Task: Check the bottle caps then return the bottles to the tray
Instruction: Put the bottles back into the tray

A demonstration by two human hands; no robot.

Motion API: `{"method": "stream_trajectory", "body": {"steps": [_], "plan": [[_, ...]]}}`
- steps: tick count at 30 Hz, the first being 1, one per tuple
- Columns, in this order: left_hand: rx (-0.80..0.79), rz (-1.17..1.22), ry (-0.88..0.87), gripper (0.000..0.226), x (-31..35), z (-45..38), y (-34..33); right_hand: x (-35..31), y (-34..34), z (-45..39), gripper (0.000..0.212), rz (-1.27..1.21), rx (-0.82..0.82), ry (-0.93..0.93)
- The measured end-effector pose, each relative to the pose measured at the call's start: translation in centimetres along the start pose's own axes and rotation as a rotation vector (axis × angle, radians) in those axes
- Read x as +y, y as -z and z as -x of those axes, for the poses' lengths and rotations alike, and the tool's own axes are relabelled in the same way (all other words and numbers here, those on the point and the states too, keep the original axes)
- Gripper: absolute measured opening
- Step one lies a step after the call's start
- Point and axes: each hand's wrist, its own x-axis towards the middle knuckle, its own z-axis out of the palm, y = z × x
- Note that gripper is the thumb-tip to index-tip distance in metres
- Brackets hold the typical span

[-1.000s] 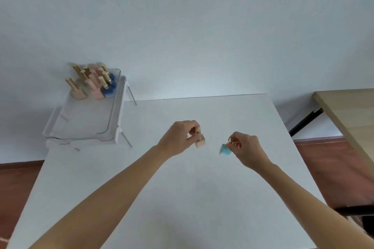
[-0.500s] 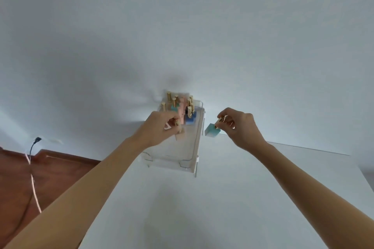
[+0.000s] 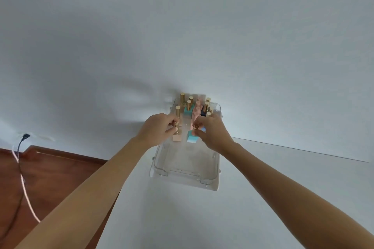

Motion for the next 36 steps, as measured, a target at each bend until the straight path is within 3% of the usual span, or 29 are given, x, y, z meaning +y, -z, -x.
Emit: {"method": "stream_trajectory", "body": {"steps": [13, 30, 34, 36], "plan": [[0.192, -0.08, -0.057, 0.025, -2.0, -3.4, -0.1, -1.0, -2.6, -3.9, 0.018, 0.264, 0.105, 0.18], [0.216, -0.088, -0.028, 0.02, -2.7, -6.5, -0.7, -1.2, -2.9, -8.8, 0.009, 0.543, 0.152, 0.057], [0.232, -0.106, -0.015, 0.023, -2.7, -7.1, -1.0, -1.0, -2.4, -9.2, 0.026, 0.465, 0.168, 0.069], [0.281, -0.1, -0.024, 0.032, -2.6, -6.9, -1.1, -0.7, -1.3, -9.0, 0.024, 0.343, 0.213, 0.049]]}}
